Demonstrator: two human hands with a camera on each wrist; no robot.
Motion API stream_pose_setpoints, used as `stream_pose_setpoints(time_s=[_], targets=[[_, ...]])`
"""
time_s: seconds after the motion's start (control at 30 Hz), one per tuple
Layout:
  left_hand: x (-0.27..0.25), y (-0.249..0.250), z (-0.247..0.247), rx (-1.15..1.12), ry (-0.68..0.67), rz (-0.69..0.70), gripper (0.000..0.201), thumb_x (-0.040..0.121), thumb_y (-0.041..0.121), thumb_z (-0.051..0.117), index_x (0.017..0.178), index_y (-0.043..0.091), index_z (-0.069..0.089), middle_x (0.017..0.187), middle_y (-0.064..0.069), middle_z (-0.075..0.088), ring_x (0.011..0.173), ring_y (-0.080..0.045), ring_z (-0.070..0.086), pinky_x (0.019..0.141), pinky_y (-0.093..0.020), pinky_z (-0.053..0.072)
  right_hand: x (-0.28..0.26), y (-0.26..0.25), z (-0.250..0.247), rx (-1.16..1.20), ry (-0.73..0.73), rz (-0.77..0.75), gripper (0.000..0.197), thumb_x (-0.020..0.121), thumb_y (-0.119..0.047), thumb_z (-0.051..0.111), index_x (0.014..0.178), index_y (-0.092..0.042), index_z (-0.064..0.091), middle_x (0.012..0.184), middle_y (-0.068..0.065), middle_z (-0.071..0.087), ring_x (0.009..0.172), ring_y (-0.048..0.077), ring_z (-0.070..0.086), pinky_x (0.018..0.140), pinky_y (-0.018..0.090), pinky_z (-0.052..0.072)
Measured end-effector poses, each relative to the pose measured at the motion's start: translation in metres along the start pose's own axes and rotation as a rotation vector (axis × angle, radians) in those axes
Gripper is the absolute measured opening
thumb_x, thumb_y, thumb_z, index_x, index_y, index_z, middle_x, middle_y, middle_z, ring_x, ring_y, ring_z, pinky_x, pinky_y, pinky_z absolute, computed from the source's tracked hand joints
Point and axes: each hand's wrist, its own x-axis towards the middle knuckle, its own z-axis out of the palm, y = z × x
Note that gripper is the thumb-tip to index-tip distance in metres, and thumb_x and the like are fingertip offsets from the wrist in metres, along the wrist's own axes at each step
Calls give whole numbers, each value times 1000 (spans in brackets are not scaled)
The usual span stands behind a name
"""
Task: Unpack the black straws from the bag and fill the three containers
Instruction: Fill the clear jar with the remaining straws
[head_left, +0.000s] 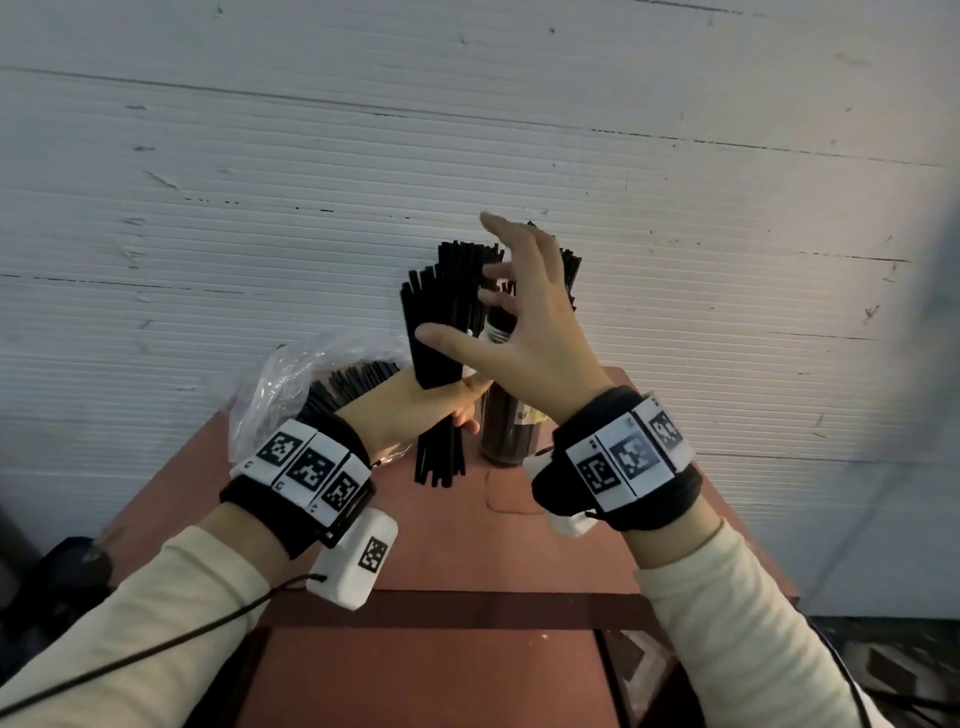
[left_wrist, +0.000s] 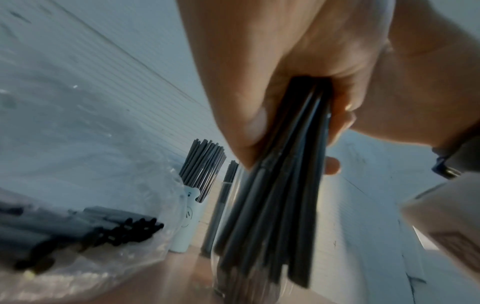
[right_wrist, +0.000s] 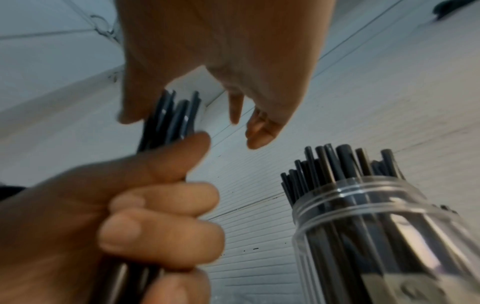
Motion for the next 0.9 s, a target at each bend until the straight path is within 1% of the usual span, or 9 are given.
stream_pose_setpoints(time_s=[0.13,0.2,0.27,0.33,0.4,0.47,0.6,0.77,0.9], targets=[[-7,11,0,172,-147,129,37,98,11,52,63,19,54,60,8,55,60,-12,58,61,-13,46,-8,3,-12,6,-272,95,66,62,-48,86,119,-36,54,121,-5,40,115,4,43,96,17,40],[-11,15,0,335,-253,122,18,97,15,53,84,19,64,79,13,65,76,-6,64,67,-13,46,-11,6,-12,76,-455,108,49,63,-42,87,104,-31,63,113,-3,55,106,2,55,87,14,46],[-14,16,1,376,-310,58,27,92,24,59,98,-1,68,93,-4,68,92,-11,65,80,-12,47,-14,9,-8,62,-525,70,31,72,-31,84,95,-17,70,94,-6,67,90,1,63,78,14,50],[-10,12,8,191,-304,80,25,86,18,69,90,-6,68,81,-11,69,83,-18,68,80,-21,54,-15,10,-9,45,-464,52,16,79,-20,78,83,-8,70,77,-5,66,73,3,63,68,16,49],[-4,9,13,110,-232,78,16,81,17,76,91,6,68,78,-3,70,77,-15,68,75,-23,56,-10,11,-19,67,-360,78,20,84,-13,73,80,4,62,72,12,63,63,13,58,58,23,50],[6,4,14,93,-70,78,46,72,28,84,111,24,59,96,7,69,91,-6,66,82,-24,54,1,11,-35,123,-254,95,22,86,-10,70,86,10,61,78,23,62,65,19,61,59,26,53],[32,-5,19,43,301,145,116,55,37,93,140,42,14,134,0,38,125,-10,40,105,-29,34,35,17,-69,256,52,151,18,84,-9,72,85,6,61,71,6,59,54,0,55,49,10,40],[68,-9,20,-64,229,26,140,53,25,94,147,42,-8,153,4,23,135,-12,35,114,-43,31,66,36,-95,357,191,218,10,79,-19,70,74,-13,64,76,7,65,57,13,53,44,19,35],[76,-19,19,-70,174,9,122,59,17,91,150,35,13,142,8,45,125,-10,49,109,-45,41,80,51,-102,338,214,243,13,83,-14,68,71,-12,62,74,6,64,56,15,48,44,22,31]])
